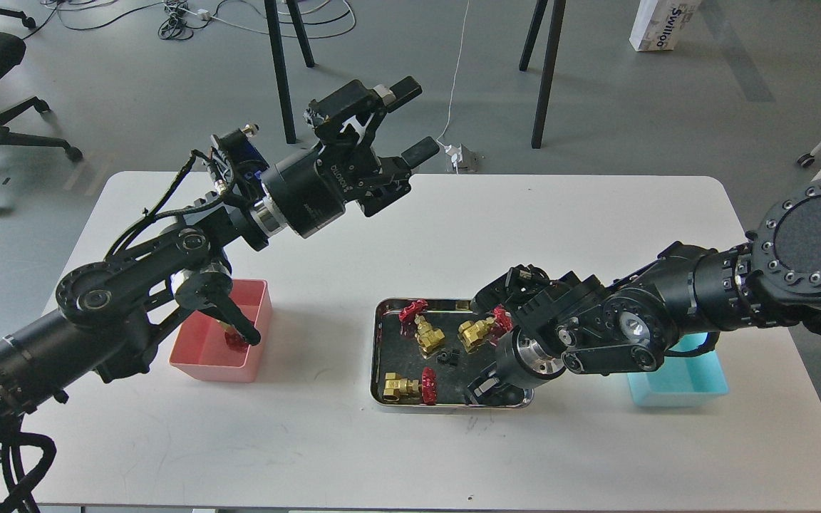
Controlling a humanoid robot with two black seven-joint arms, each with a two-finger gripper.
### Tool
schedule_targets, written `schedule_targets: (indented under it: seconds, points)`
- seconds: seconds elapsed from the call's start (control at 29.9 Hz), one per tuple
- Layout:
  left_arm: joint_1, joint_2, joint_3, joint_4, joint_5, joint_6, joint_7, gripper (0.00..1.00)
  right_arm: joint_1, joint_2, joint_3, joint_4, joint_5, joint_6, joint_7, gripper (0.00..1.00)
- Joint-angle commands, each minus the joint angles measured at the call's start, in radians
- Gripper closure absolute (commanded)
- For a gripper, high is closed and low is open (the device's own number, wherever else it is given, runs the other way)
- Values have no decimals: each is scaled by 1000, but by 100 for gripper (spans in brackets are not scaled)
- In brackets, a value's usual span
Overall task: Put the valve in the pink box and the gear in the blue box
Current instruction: 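Close the right gripper on the dark gear among the valves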
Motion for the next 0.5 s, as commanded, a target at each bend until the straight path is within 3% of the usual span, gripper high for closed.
schedule_targets:
  seconds: [0.0, 0.47]
  points:
    - [0, 0, -1, 6, 0, -2, 0, 13, 1, 0, 0, -1, -3, 1, 1, 56]
    - [6, 0, -1, 8, 0, -4, 0, 13, 8, 0, 0, 0, -1, 4, 1, 58]
